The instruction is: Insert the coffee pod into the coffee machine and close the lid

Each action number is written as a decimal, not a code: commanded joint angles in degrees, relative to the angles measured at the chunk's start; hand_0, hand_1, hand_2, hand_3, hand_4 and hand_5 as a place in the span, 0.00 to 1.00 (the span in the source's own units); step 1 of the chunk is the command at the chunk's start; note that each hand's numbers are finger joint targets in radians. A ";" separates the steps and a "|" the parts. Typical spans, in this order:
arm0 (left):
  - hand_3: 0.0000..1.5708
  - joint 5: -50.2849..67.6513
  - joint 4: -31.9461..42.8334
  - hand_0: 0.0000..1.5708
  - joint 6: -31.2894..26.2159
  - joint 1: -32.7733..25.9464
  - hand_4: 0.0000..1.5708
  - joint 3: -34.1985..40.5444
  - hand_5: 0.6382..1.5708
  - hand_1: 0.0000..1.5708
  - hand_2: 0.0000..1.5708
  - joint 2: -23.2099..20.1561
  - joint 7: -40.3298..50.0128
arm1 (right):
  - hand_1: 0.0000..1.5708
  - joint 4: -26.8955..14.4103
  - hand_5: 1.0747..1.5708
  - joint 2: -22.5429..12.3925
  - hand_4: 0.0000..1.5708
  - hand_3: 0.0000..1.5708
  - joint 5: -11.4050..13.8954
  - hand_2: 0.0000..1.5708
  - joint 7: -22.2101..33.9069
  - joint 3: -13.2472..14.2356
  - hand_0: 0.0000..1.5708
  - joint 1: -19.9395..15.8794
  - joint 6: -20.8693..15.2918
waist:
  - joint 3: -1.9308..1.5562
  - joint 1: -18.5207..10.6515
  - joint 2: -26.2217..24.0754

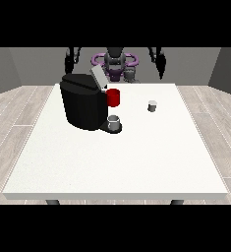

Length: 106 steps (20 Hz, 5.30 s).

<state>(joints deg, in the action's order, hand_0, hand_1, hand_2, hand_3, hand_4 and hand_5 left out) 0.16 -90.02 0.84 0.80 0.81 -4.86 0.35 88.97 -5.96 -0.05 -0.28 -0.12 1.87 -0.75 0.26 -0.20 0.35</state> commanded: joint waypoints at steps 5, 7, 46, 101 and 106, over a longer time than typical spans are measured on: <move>0.00 -7.92 0.10 0.00 -7.77 -0.82 0.00 -4.83 1.00 0.00 0.00 -8.46 -8.09 | 0.00 -3.12 1.00 1.06 0.00 0.00 -0.58 0.00 -2.39 1.68 0.00 -2.98 -0.75 | -0.29 -1.25 0.94; 0.00 -9.00 1.99 0.00 -9.82 2.79 0.00 -1.90 1.00 0.00 0.00 -14.43 -7.56 | 0.00 -0.64 1.00 0.53 0.00 0.00 5.96 0.00 -2.59 1.15 0.00 -3.06 -6.76 | -0.23 2.69 1.73; 0.51 -41.93 42.05 0.52 -3.08 29.77 0.23 -7.07 1.00 0.52 0.61 -21.65 -11.82 | 0.00 -9.77 1.00 4.22 0.00 0.00 9.96 0.00 0.77 -2.88 0.00 -14.21 -7.90 | -0.28 8.75 10.58; 0.80 -40.64 47.07 0.77 -26.57 65.72 0.31 5.03 1.00 0.77 0.81 -17.05 -1.00 | 0.00 -18.19 1.00 2.48 0.00 0.00 9.91 0.00 -3.56 1.68 0.00 -22.56 -8.93 | -0.30 14.85 9.84; 0.79 -40.45 50.26 0.79 -27.28 69.02 0.30 7.40 1.00 0.79 0.82 -21.98 -2.56 | 0.00 -13.55 1.00 2.45 0.17 0.00 9.32 0.00 2.69 1.46 0.00 -26.56 -8.21 | -0.27 17.74 12.64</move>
<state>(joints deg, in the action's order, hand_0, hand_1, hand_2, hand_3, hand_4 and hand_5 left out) -40.51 -40.84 -25.23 67.17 7.26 -24.89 -1.99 74.26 -2.85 10.09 0.75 -0.07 -22.30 -8.95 -0.01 16.96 11.24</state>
